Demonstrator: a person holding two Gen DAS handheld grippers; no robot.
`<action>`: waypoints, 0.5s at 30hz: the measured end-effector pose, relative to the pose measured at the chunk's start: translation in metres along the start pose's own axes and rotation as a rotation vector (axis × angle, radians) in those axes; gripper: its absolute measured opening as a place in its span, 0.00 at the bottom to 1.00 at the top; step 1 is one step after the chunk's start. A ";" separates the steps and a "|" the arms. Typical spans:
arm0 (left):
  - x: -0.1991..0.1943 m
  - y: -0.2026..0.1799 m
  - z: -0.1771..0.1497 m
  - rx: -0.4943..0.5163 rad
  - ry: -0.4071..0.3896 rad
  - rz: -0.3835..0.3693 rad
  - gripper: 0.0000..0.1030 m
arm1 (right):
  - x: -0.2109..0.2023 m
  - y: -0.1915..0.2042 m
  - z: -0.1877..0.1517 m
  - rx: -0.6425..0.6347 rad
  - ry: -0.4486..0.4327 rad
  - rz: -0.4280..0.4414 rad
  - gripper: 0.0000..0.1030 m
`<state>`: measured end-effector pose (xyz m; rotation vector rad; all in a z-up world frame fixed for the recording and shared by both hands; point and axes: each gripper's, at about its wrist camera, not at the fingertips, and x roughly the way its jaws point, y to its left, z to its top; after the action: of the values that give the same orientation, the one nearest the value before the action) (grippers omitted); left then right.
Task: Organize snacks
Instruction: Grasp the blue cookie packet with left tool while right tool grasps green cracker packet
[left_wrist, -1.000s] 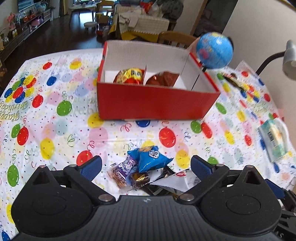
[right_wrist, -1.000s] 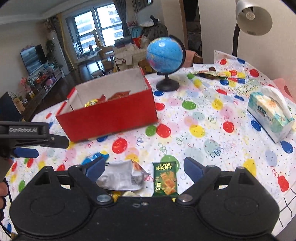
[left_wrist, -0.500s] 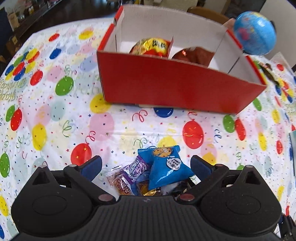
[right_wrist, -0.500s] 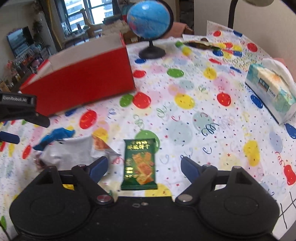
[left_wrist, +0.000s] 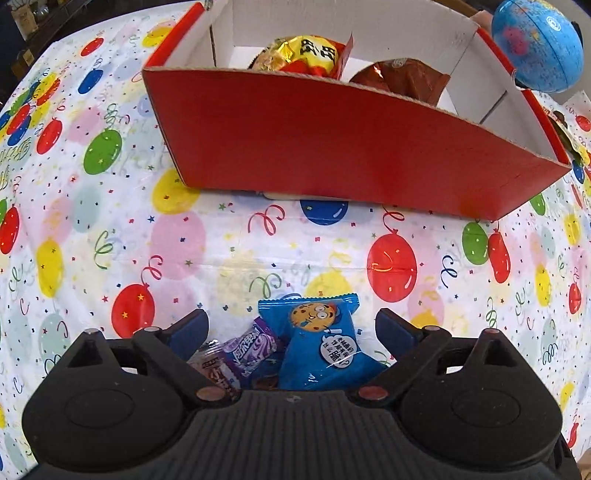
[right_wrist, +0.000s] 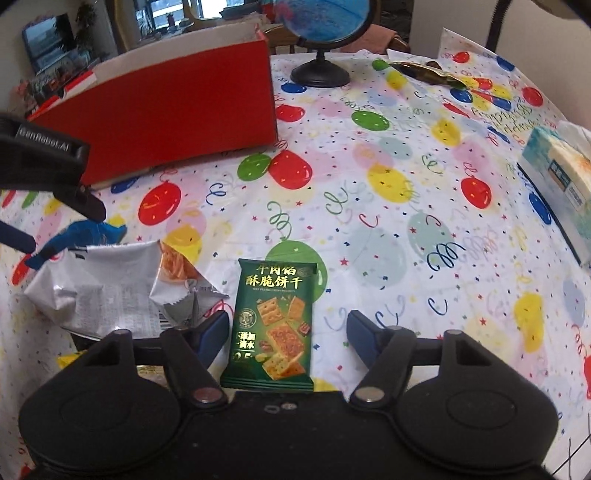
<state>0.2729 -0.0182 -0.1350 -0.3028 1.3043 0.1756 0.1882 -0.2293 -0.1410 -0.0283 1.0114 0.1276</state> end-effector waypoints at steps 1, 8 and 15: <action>0.001 -0.001 0.000 0.002 0.004 -0.001 0.94 | 0.001 0.001 0.000 -0.008 0.003 -0.007 0.65; 0.009 0.001 -0.001 -0.018 0.037 -0.020 0.70 | 0.004 0.008 0.000 -0.039 -0.004 -0.026 0.57; 0.003 0.005 -0.001 -0.029 0.025 -0.048 0.46 | 0.000 0.012 -0.001 -0.048 -0.024 -0.031 0.42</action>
<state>0.2710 -0.0144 -0.1386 -0.3617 1.3186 0.1501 0.1858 -0.2173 -0.1416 -0.0858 0.9833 0.1230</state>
